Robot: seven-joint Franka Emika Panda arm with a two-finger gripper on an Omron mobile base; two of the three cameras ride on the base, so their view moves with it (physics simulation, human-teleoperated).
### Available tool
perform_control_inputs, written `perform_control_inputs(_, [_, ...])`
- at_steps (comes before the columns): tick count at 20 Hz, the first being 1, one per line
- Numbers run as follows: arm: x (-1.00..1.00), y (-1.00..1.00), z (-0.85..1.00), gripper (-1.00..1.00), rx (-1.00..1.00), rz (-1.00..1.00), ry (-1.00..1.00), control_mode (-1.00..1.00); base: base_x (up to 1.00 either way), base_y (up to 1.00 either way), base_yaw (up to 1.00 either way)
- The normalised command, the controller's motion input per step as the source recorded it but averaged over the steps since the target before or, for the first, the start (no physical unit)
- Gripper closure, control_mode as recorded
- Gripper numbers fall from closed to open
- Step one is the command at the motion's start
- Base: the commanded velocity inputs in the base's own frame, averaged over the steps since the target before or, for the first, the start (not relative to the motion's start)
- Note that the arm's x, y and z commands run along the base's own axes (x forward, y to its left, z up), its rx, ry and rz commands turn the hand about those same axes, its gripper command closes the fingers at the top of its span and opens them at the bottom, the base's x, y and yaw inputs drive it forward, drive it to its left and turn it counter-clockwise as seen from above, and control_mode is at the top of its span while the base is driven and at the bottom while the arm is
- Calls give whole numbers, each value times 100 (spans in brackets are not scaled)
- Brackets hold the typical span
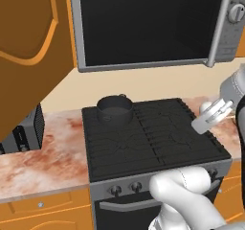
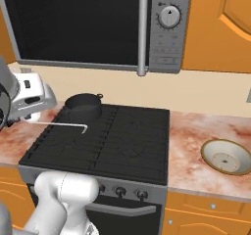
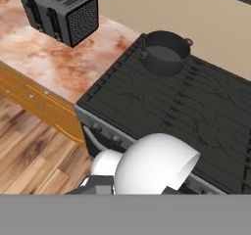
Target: Open the cabinet and move the ladle to the pot. Then close the cabinet.
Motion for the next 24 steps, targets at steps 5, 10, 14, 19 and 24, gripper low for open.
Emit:
perform_control_inputs(5, [32,20,-26,100,5,0,0,-100,0,0,0])
perform_control_inputs(10, [43,26,-8,100,0,0,0,-100,0,0,0])
perform_control_inputs(14, [58,7,0,100,2,0,0,-100,0,0,0])
perform_control_inputs(19, [53,1,0,100,4,0,0,-100,0,0,0])
perform_control_inputs(24, [27,0,0,100,2,0,0,-100,0,0,0])
